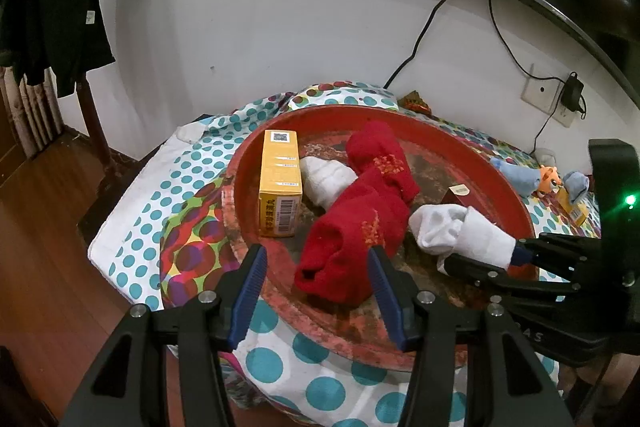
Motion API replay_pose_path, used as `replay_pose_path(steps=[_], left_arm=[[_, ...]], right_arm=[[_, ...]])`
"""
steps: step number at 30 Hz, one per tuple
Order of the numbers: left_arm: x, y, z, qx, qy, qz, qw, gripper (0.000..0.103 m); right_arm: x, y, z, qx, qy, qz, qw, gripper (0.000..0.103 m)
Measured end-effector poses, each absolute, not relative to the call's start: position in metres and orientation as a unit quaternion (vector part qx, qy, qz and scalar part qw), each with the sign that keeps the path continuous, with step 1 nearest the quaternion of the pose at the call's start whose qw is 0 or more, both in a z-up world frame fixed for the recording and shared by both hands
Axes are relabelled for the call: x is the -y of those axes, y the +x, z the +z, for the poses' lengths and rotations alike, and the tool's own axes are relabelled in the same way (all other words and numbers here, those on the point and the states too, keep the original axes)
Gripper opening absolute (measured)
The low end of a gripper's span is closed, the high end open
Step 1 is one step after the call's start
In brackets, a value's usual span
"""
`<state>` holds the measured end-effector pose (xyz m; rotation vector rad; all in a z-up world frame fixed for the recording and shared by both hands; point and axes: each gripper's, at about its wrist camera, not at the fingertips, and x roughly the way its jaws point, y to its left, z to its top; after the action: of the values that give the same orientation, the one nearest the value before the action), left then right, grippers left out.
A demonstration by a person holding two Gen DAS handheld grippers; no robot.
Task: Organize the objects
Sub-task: 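Carry the white sock onto the red tray and release it with the right gripper, then grasp the light blue sock on the bedspread with the right gripper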
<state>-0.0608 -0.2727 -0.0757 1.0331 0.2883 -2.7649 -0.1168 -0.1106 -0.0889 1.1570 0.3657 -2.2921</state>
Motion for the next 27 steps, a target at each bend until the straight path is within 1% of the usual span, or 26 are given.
replay_pose_path(steps=[11, 12, 14, 15, 16, 24, 27], left_arm=[[0.274, -0.062, -0.079, -0.100, 0.353, -0.926, 0.087, 0.054], [0.274, -0.062, -0.079, -0.102, 0.353, -0.926, 0.087, 0.054], [0.274, -0.062, -0.079, -0.104, 0.353, -0.926, 0.085, 0.054], [0.274, -0.062, -0.079, -0.103, 0.354, -0.926, 0.085, 0.054], [0.273, -0.062, -0.080, -0.103, 0.354, -0.926, 0.086, 0.054], [0.271, -0.062, -0.079, -0.099, 0.355, -0.926, 0.086, 0.054], [0.270, -0.062, -0.080, -0.097, 0.357, -0.925, 0.085, 0.054]], right_arm=[[0.113, -0.117, -0.092, -0.145, 0.429, -0.850, 0.269, 0.037], [0.113, -0.117, -0.091, -0.143, 0.428, -0.851, 0.269, 0.039], [0.111, -0.115, -0.089, -0.137, 0.425, -0.852, 0.273, 0.049], [0.110, -0.115, -0.087, -0.136, 0.423, -0.853, 0.275, 0.059], [0.108, -0.113, -0.084, -0.136, 0.418, -0.856, 0.274, 0.065], [0.072, -0.107, -0.056, -0.107, 0.395, -0.870, 0.274, 0.074], [0.045, -0.109, -0.044, -0.099, 0.380, -0.884, 0.253, 0.076]])
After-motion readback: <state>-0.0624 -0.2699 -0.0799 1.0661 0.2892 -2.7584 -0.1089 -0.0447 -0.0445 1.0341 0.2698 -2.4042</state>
